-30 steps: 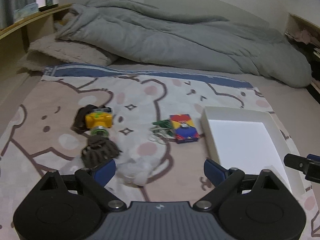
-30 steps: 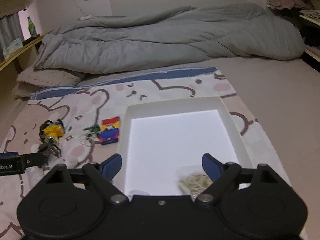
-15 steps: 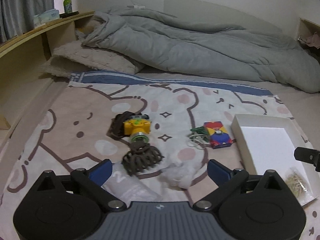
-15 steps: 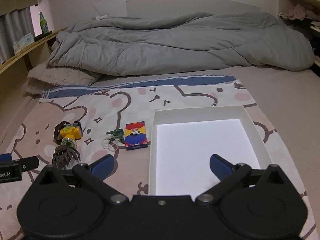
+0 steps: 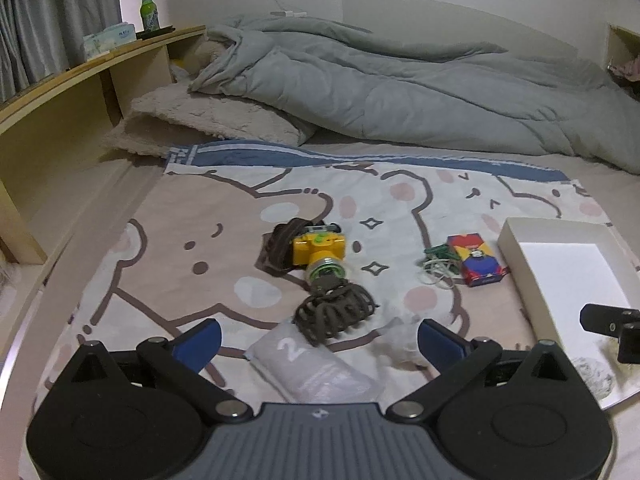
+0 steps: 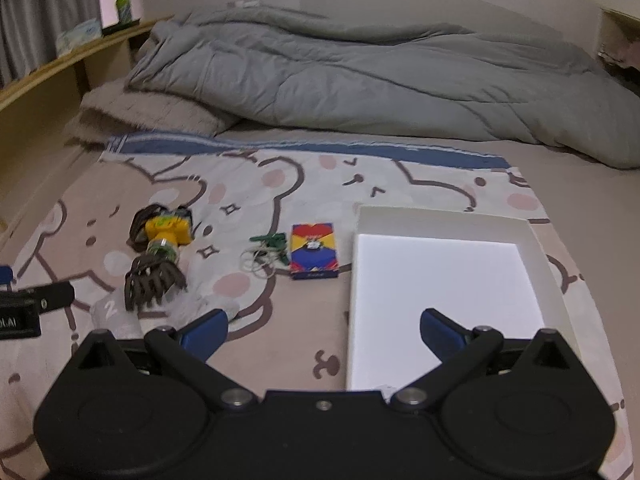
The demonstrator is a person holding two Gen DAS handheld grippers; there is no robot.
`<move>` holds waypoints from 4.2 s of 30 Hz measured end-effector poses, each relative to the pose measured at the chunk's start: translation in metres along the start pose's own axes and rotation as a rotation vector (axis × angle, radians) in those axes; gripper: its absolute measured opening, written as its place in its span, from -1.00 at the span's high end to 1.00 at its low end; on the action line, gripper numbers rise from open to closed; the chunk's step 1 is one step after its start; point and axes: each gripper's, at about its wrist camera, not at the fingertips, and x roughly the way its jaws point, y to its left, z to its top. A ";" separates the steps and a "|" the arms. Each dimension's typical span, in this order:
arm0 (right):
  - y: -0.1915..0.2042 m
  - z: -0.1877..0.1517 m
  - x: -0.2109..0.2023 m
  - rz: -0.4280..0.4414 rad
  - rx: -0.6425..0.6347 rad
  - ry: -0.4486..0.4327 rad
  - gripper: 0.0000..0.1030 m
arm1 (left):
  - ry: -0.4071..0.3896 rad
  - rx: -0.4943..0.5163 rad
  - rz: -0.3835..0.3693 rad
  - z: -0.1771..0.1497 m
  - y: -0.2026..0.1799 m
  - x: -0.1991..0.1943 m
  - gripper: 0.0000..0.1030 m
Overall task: Organize objects
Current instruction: 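Withdraw both open tools from the white tray, then grasp the grey printed packet with the left tool while the right tool grasps the white cloth, then lift the grey packet with the left tool while the right tool lifts the white cloth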
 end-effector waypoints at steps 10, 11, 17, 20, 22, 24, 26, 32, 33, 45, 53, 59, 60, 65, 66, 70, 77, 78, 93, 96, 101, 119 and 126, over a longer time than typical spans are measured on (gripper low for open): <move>0.026 -0.003 0.009 0.037 -0.018 0.026 -1.00 | 0.026 0.004 0.032 -0.003 0.018 0.008 -1.00; 0.028 -0.003 0.009 0.037 -0.016 0.025 -1.00 | 0.026 0.004 0.033 -0.003 0.017 0.008 -1.00; 0.029 0.000 0.013 0.049 0.022 0.020 -1.00 | 0.029 0.031 0.035 -0.005 0.016 0.010 -1.00; 0.027 0.000 0.014 0.051 0.053 0.008 -1.00 | 0.026 0.045 0.051 -0.007 0.015 0.011 -1.00; 0.026 0.000 0.015 0.053 0.062 0.006 -1.00 | 0.033 0.035 0.048 -0.006 0.016 0.014 -1.00; 0.025 0.001 0.017 0.049 0.072 0.003 -1.00 | 0.040 0.025 0.040 -0.005 0.016 0.017 -1.00; 0.024 0.001 0.019 0.046 0.088 0.005 -1.00 | 0.045 0.022 0.039 -0.006 0.014 0.019 -1.00; 0.025 0.002 0.033 0.067 0.138 0.048 -1.00 | 0.077 -0.007 0.066 -0.010 0.012 0.031 -1.00; 0.025 0.002 0.037 0.072 0.142 0.056 -1.00 | 0.090 -0.020 0.071 -0.011 0.011 0.034 -1.00; 0.043 0.010 0.089 0.095 0.207 0.145 -1.00 | 0.144 -0.046 0.119 -0.021 -0.004 0.066 -1.00; 0.056 0.018 0.137 0.160 0.311 0.260 -0.52 | 0.192 -0.195 0.078 -0.019 0.007 0.100 -1.00; 0.059 0.014 0.166 0.220 0.389 0.333 -0.35 | 0.229 -0.224 0.072 -0.013 0.012 0.130 -1.00; 0.058 0.014 0.169 0.231 0.401 0.341 -0.31 | 0.239 -0.215 0.088 -0.012 0.012 0.135 -1.00; 0.045 0.018 0.180 0.214 0.450 0.336 -0.25 | 0.273 -0.182 0.122 -0.011 0.012 0.156 -1.00; 0.043 0.019 0.184 0.224 0.457 0.345 -0.25 | 0.284 -0.180 0.122 -0.011 0.013 0.160 -1.00; 0.041 0.018 0.198 0.268 0.460 0.404 -0.25 | 0.327 -0.191 0.108 -0.014 0.011 0.172 -1.00; 0.044 0.009 0.199 0.285 0.437 0.448 -0.25 | 0.366 -0.068 0.102 -0.024 -0.005 0.176 -1.00; 0.044 0.008 0.198 0.290 0.432 0.452 -0.25 | 0.369 -0.042 0.106 -0.026 -0.005 0.174 -1.00; 0.069 0.004 0.194 0.262 0.310 0.463 -0.24 | 0.422 0.004 0.141 -0.038 0.026 0.156 -1.00; 0.076 0.003 0.193 0.247 0.271 0.457 -0.11 | 0.440 -0.028 0.136 -0.041 0.034 0.155 -1.00; 0.087 0.002 0.189 0.253 0.162 0.444 0.17 | 0.485 -0.134 0.116 -0.043 0.049 0.158 -0.88; 0.083 0.009 0.143 0.195 0.033 0.271 0.45 | 0.286 -0.232 0.070 -0.019 0.064 0.117 -0.17; 0.080 0.016 0.112 0.179 0.004 0.182 0.45 | 0.135 -0.188 0.058 -0.003 0.054 0.076 -0.17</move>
